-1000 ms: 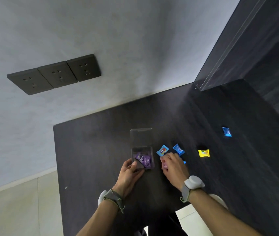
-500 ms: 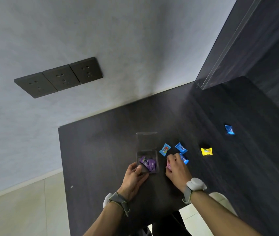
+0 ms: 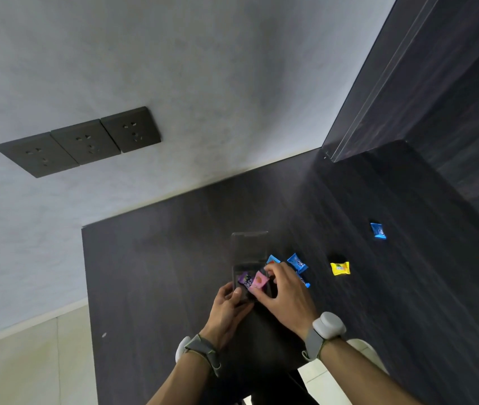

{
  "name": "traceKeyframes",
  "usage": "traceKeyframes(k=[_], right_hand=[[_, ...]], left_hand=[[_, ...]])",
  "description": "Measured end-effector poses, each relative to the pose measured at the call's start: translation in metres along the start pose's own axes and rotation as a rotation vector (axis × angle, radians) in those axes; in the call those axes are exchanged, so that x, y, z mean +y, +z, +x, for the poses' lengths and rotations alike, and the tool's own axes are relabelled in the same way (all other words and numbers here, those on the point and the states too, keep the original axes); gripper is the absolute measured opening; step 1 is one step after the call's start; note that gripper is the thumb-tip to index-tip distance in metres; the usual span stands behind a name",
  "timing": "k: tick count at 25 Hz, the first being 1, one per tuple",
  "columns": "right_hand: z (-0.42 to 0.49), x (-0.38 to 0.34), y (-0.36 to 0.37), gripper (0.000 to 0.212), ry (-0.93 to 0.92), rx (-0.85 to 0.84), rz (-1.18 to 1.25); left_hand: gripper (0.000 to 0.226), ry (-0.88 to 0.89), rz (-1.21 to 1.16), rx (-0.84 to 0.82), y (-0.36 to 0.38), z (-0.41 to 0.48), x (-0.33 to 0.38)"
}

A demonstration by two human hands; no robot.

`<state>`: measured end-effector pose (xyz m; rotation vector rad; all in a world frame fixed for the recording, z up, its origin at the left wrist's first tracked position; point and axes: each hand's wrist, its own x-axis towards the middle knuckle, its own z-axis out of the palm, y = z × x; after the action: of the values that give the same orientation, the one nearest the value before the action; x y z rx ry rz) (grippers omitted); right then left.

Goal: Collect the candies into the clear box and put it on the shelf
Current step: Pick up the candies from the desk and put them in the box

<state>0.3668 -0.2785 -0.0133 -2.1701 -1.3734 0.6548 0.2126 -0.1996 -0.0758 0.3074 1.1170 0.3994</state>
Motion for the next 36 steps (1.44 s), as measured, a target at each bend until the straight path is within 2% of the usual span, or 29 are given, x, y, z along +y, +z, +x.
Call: traceKeyframes(k=[3,5,14,16,18,21,25,31,36], right_hand=[[0.011,0.008,-0.005,0.023,0.039,0.054,-0.023],[0.018,0.018,-0.006,0.019,0.066,0.034,-0.073],[0.046,0.043,0.016,0.065,-0.064,-0.285,-0.427],[0.048,0.045,0.019,0.064,-0.08,-0.313,-0.493],[0.048,0.043,0.021,0.053,-0.097,-0.309,-0.556],[0.047,0.04,0.018,0.034,-0.046,-0.258,-0.521],[0.04,0.038,0.006,0.02,0.079,-0.113,-0.297],[0.031,0.034,-0.013,0.018,0.15,-0.007,-0.135],[0.017,0.019,-0.027,0.014,0.098,0.203,-0.002]], left_hand=[[0.034,0.012,-0.011,0.012,-0.002,0.002,0.002],[0.037,0.012,-0.027,0.029,-0.008,0.003,0.004],[0.035,0.035,-0.07,0.064,-0.021,0.002,-0.003],[0.035,0.039,-0.072,0.065,-0.023,0.003,-0.005],[0.035,0.032,-0.08,0.066,-0.026,0.003,-0.006],[0.033,0.023,-0.081,0.068,-0.026,0.005,-0.005],[0.031,0.026,-0.07,0.058,-0.02,0.006,-0.004],[0.028,0.002,-0.018,0.038,-0.005,0.004,-0.003],[0.023,-0.029,0.032,0.017,0.006,0.003,-0.002]])
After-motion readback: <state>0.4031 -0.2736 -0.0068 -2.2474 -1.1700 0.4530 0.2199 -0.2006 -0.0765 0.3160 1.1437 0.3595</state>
